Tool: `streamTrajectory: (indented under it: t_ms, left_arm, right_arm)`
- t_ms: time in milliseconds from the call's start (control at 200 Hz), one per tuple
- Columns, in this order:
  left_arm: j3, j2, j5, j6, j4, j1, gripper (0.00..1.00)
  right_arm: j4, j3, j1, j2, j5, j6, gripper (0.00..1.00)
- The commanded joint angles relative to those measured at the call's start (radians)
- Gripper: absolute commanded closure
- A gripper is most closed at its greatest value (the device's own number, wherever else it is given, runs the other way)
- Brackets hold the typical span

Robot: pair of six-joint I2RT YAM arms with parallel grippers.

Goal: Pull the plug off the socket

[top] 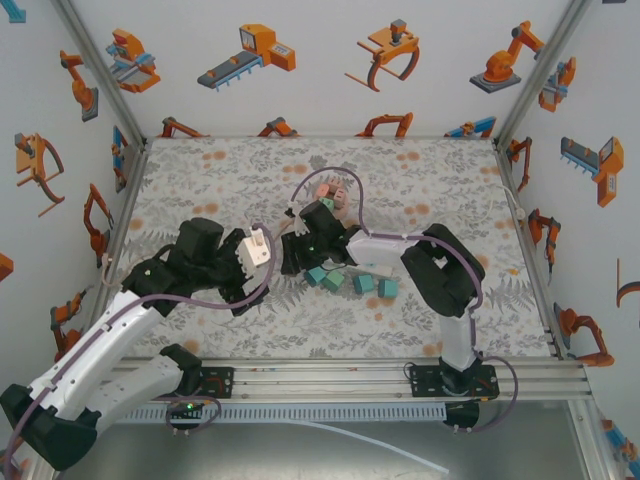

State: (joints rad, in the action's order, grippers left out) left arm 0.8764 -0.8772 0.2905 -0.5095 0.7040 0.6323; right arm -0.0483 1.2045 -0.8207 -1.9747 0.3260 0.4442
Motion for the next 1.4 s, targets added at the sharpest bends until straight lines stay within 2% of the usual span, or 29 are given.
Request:
streamTrajectory:
  t_ms: [0,235,355,536,641,736,831,976,1081,1217,1392]
  left_arm:
    - [-0.012,0.011,-0.007,-0.023,-0.033,0.006,0.03]
    - [-0.010,0.010,-0.048,-0.010,-0.057,0.006,0.03]
    - [-0.013,0.017,-0.075,0.043,-0.112,0.007,0.03]
    - [-0.028,0.007,-0.175,0.256,-0.323,0.007,0.03]
    - [-0.020,-0.038,-0.301,0.452,-0.449,0.005,0.03]
    - [0.052,-0.134,-0.410,0.602,-0.453,0.001,0.03]
    - [0.154,-0.260,-0.478,0.752,-0.409,-0.020,0.03]
    - [0.251,-0.426,-0.439,0.923,-0.425,-0.077,0.03]
    - [0.345,-0.555,-0.344,1.064,-0.408,-0.130,0.03]
    - [0.462,-0.706,-0.268,1.096,-0.424,-0.151,0.03]
    - [0.620,-0.875,-0.267,1.084,-0.418,-0.152,0.02]
  right_arm:
    - [0.023,0.015,-0.006,0.033,-0.031,-0.027,0.48]
    - [0.066,0.015,-0.006,0.102,-0.070,-0.062,0.44]
    - [0.070,0.003,-0.005,0.177,-0.117,-0.108,0.43]
    - [0.011,-0.032,-0.003,0.314,-0.329,-0.163,0.40]
    - [-0.091,-0.086,0.007,0.382,-0.499,-0.182,0.37]
    - [-0.117,-0.092,0.039,0.412,-0.587,-0.207,0.35]
    - [-0.032,-0.036,0.100,0.410,-0.605,-0.174,0.35]
    - [0.156,0.076,0.201,0.364,-0.587,0.038,0.45]
    - [0.336,0.206,0.236,0.296,-0.623,0.150,0.45]
    - [0.476,0.364,0.245,0.196,-0.673,0.160,0.42]
    - [0.566,0.540,0.267,0.030,-0.654,0.197,0.42]
